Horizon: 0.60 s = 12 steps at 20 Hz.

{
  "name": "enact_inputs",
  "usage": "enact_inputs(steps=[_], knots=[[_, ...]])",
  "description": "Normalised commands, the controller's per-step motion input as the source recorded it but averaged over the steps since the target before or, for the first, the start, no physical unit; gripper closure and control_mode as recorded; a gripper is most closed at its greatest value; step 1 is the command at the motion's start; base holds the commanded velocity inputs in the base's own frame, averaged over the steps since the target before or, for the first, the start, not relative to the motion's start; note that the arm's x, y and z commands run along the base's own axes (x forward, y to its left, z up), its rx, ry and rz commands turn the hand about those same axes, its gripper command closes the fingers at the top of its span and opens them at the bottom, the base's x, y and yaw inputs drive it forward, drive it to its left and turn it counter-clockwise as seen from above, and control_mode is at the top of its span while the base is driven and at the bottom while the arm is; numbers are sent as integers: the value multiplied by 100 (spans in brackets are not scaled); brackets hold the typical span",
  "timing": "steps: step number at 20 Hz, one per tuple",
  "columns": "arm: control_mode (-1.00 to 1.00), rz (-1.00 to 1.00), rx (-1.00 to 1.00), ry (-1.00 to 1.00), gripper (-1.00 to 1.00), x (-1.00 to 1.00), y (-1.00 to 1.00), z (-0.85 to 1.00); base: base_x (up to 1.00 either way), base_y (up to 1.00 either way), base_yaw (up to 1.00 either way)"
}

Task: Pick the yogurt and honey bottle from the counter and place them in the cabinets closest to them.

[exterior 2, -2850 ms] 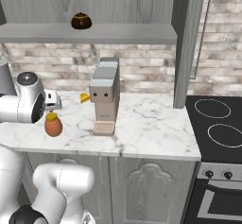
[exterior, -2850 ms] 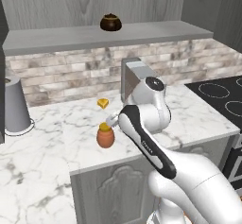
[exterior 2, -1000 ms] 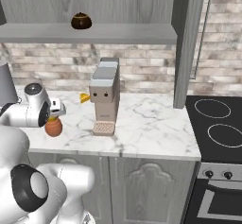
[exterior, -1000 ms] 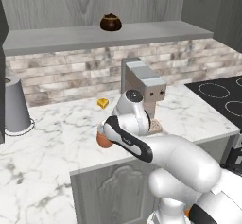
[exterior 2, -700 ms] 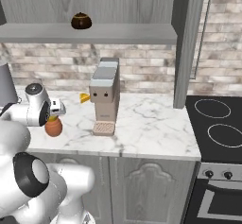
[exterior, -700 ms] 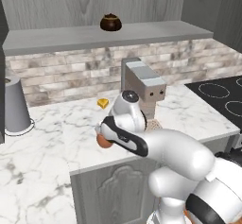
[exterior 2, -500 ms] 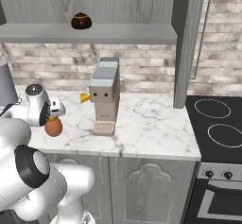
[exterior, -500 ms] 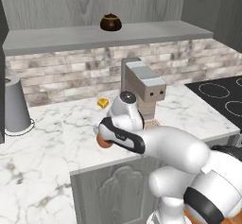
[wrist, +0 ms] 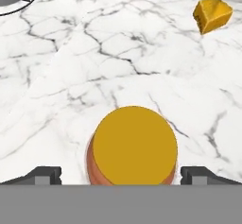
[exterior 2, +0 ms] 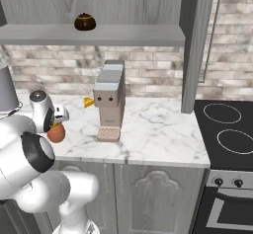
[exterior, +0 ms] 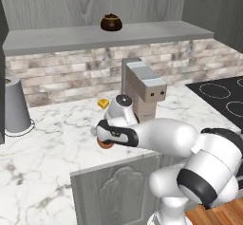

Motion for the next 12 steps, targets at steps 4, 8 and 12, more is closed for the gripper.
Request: enact_inputs(steps=[4, 8, 12], knots=[[-100, 0, 0, 0, -100, 25, 10, -18, 0, 0, 0], [-100, 0, 0, 0, -100, 26, 11, -21, 0, 0, 0], [-100, 0, -1, 0, -100, 17, 12, -25, 0, 0, 0]])
